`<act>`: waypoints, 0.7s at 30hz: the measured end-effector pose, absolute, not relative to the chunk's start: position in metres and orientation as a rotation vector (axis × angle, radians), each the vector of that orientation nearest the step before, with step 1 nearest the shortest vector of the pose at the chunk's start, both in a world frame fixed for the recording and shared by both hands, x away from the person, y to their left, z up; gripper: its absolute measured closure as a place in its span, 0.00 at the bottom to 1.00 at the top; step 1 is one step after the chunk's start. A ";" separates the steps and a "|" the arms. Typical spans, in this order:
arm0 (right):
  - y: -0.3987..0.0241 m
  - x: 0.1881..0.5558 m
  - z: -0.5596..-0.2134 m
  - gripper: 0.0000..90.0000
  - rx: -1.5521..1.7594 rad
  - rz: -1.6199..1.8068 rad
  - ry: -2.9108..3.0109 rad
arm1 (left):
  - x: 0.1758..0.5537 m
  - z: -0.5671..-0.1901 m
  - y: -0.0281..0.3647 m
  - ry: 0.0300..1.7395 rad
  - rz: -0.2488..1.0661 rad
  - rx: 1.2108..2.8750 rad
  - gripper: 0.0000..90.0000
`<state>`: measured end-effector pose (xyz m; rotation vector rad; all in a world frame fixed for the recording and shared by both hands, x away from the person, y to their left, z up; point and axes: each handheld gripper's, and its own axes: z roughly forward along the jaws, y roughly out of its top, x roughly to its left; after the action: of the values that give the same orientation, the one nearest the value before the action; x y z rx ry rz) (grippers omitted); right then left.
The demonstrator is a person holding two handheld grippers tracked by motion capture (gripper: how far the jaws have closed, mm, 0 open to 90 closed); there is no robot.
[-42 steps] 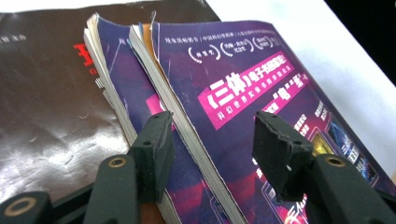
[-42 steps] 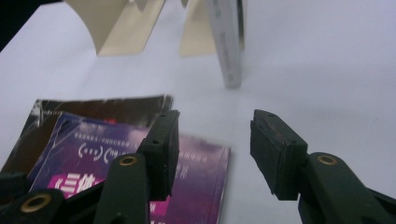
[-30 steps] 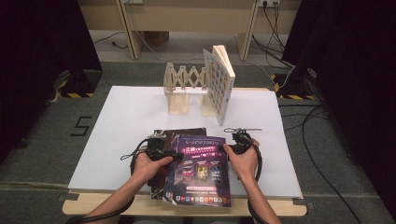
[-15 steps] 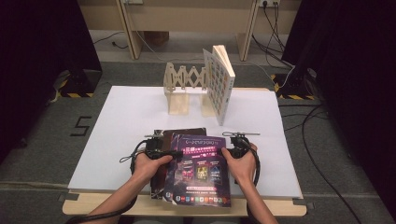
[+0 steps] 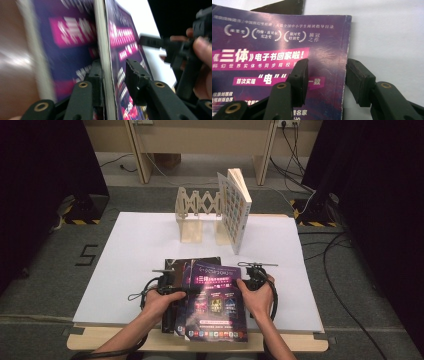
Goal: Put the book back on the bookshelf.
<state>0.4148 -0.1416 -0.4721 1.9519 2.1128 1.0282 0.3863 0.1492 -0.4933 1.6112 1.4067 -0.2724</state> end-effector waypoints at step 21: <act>-0.140 0.469 -0.470 0.55 1.997 1.127 2.170 | 0.409 -0.485 0.174 1.402 -0.266 1.702 0.90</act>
<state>0.4689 -0.1400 -0.4701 1.9966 2.1703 1.1275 0.4086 0.1742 -0.4851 1.7016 1.4021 -0.2663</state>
